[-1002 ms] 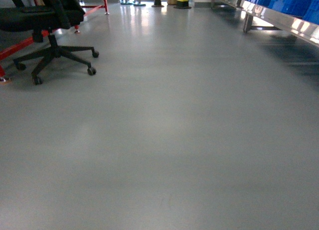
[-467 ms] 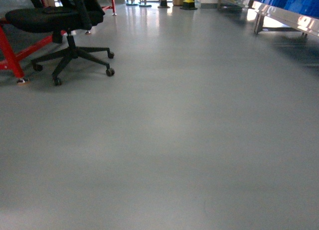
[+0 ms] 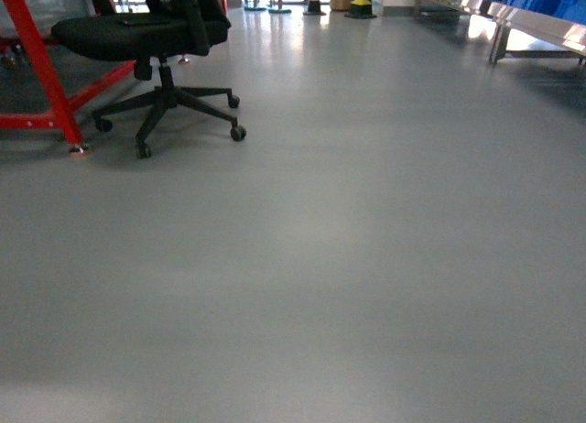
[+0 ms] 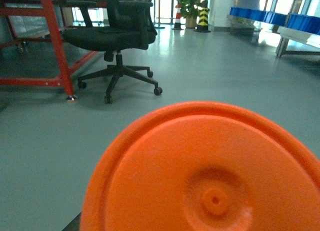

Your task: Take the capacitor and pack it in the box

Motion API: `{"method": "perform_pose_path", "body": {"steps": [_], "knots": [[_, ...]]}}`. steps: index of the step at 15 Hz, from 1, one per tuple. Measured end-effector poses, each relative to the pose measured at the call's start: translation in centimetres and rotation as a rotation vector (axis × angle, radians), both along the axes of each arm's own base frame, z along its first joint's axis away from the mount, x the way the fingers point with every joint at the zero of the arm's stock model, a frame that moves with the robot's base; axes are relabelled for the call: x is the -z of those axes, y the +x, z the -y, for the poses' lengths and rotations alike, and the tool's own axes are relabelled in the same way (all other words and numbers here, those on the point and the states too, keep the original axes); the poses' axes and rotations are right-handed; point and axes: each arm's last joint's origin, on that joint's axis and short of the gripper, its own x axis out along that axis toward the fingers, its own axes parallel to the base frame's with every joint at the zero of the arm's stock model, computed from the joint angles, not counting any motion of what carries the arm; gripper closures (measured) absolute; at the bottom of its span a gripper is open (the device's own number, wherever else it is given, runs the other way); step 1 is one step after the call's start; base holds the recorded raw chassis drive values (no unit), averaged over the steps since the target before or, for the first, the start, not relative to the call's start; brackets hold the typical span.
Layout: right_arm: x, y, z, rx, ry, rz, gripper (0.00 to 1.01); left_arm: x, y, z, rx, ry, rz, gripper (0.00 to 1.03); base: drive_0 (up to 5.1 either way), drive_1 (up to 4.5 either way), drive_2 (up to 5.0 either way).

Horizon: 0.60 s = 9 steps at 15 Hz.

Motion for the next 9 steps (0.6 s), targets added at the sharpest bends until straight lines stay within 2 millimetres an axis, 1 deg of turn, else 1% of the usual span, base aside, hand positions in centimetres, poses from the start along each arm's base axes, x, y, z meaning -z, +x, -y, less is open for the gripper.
{"method": "perform_pose_path", "body": {"steps": [9], "knots": [[-0.04, 0.00, 0.00, 0.000, 0.000, 0.004, 0.03, 0.00, 0.00, 0.00, -0.001, 0.000, 0.000, 0.60, -5.2, 2.29, 2.3]]}}
